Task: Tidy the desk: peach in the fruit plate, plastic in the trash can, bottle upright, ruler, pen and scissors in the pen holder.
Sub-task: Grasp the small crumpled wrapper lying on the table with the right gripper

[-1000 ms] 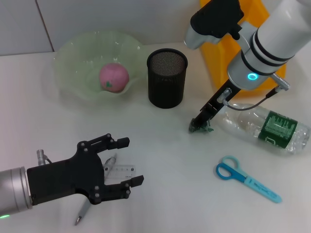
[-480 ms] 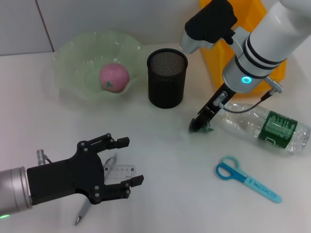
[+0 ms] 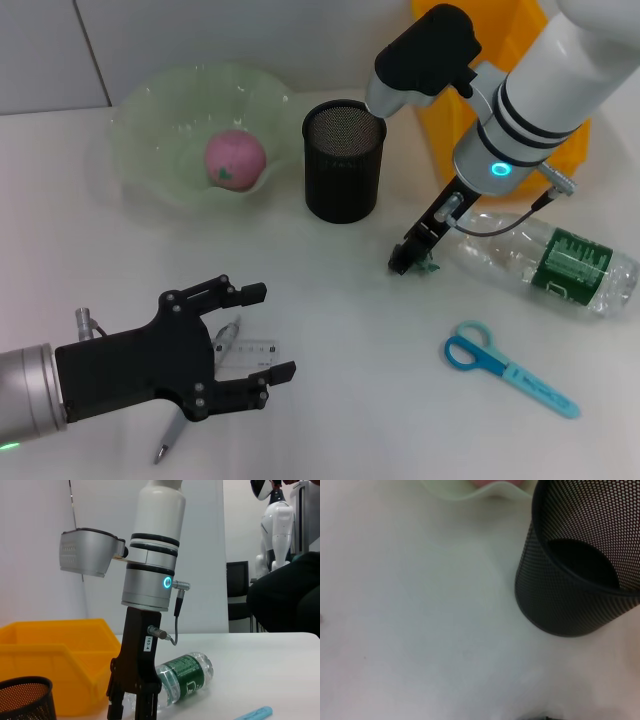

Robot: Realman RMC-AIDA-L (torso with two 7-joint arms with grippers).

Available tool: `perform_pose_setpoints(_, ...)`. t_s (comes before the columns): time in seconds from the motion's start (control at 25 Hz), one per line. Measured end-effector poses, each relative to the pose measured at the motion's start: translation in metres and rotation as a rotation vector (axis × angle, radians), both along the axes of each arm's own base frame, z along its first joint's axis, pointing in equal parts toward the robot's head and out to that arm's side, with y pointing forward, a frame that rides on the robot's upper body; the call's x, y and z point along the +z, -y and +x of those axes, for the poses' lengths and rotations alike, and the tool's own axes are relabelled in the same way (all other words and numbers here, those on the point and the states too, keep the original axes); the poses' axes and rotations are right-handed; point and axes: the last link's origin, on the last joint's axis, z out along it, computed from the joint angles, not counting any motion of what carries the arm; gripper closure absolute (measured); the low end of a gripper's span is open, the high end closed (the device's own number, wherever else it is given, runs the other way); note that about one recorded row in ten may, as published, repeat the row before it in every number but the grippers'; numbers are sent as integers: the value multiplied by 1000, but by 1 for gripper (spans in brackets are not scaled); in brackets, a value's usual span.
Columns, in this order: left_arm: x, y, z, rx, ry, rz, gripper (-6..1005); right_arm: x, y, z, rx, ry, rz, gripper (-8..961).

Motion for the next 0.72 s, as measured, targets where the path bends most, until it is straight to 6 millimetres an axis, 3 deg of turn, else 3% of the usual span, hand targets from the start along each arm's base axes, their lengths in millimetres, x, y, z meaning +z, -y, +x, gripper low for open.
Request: perform_pose_setpoints(0.72,0,0,0,-5,-2,1,172,-7,0,6,-11,4,-8,201)
